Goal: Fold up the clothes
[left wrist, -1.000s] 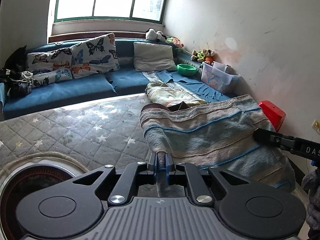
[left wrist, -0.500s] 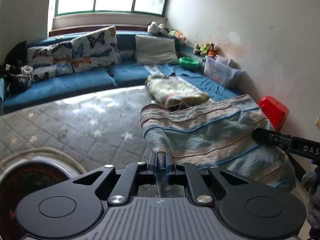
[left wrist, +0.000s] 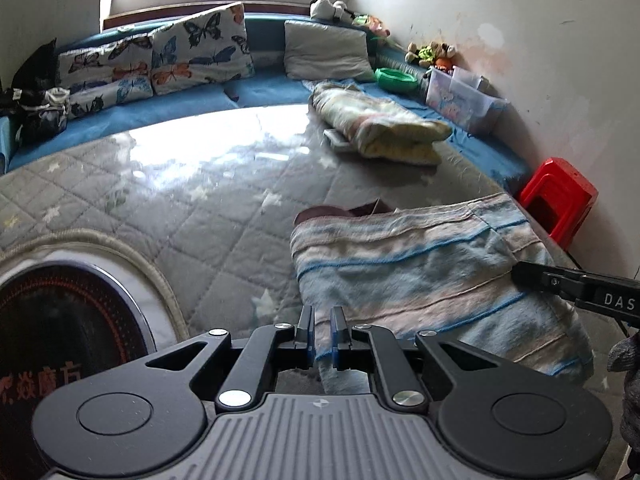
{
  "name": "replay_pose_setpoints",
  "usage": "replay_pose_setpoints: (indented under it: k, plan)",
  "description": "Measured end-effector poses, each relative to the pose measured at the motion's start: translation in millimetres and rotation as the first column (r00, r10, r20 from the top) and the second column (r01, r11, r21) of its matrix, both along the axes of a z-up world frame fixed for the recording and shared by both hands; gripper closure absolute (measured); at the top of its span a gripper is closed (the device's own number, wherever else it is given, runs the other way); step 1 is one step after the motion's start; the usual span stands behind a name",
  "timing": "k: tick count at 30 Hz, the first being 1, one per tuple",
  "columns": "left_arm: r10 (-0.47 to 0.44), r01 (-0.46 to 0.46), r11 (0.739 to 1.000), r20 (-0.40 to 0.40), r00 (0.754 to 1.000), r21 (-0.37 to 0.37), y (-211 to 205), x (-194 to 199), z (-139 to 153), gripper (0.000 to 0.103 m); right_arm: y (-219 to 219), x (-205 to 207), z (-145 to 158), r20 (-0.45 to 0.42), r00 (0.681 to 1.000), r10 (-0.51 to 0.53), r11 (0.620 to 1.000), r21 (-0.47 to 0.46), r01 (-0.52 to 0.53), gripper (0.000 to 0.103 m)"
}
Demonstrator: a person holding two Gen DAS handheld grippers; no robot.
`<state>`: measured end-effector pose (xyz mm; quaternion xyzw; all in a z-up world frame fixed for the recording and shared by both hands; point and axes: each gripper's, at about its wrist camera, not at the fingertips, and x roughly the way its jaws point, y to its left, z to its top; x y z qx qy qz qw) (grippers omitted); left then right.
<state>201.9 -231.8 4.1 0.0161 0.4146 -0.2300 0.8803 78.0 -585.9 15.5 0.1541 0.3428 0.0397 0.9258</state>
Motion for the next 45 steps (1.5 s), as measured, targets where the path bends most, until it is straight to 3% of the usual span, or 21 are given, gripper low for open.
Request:
replay_pose_setpoints:
  k: [3, 7, 12, 20, 35, 40, 45]
  plan:
    - [0.000, -0.001, 1.000, -0.011, 1.000, -0.008, 6, -4, -2, 0.094, -4, -1, -7, -0.019, 1.000, -0.022, 1.000, -0.011, 0.022, 0.077]
    - [-0.044, 0.044, 0.999, -0.003, 0.999, -0.021, 8, -20, 0, 0.093, -8, -10, -3, 0.002, 0.999, -0.040, 0.998, -0.040, 0.040, 0.077]
    - [-0.138, 0.138, 0.990, 0.023, 0.990, -0.022, 5, -51, 0, 0.093, 1, -31, 9, 0.050, 0.999, 0.020, 0.999, -0.042, -0.017, 0.077]
    - [-0.210, 0.207, 0.978, 0.090, 0.974, 0.039, 5, -88, -10, 0.093, 36, -70, -9, 0.018, 0.991, 0.130, 0.970, -0.212, -0.123, 0.069]
    - [-0.161, 0.157, 0.986, 0.068, 0.985, 0.059, 33, -102, -26, 0.086, 37, -90, -15, 0.024, 0.995, 0.097, 0.972, -0.216, -0.089, 0.063]
    - [-0.129, 0.127, 0.992, 0.059, 0.990, 0.025, 43, -107, -20, 0.086, 45, -91, -12, 0.043, 0.994, 0.102, 0.976, -0.200, -0.092, 0.060]
    - [-0.129, 0.127, 0.992, 0.065, 0.990, 0.024, 37, -108, -17, 0.071, 54, -93, -7, 0.067, 0.992, 0.109, 0.979, -0.182, -0.096, 0.056]
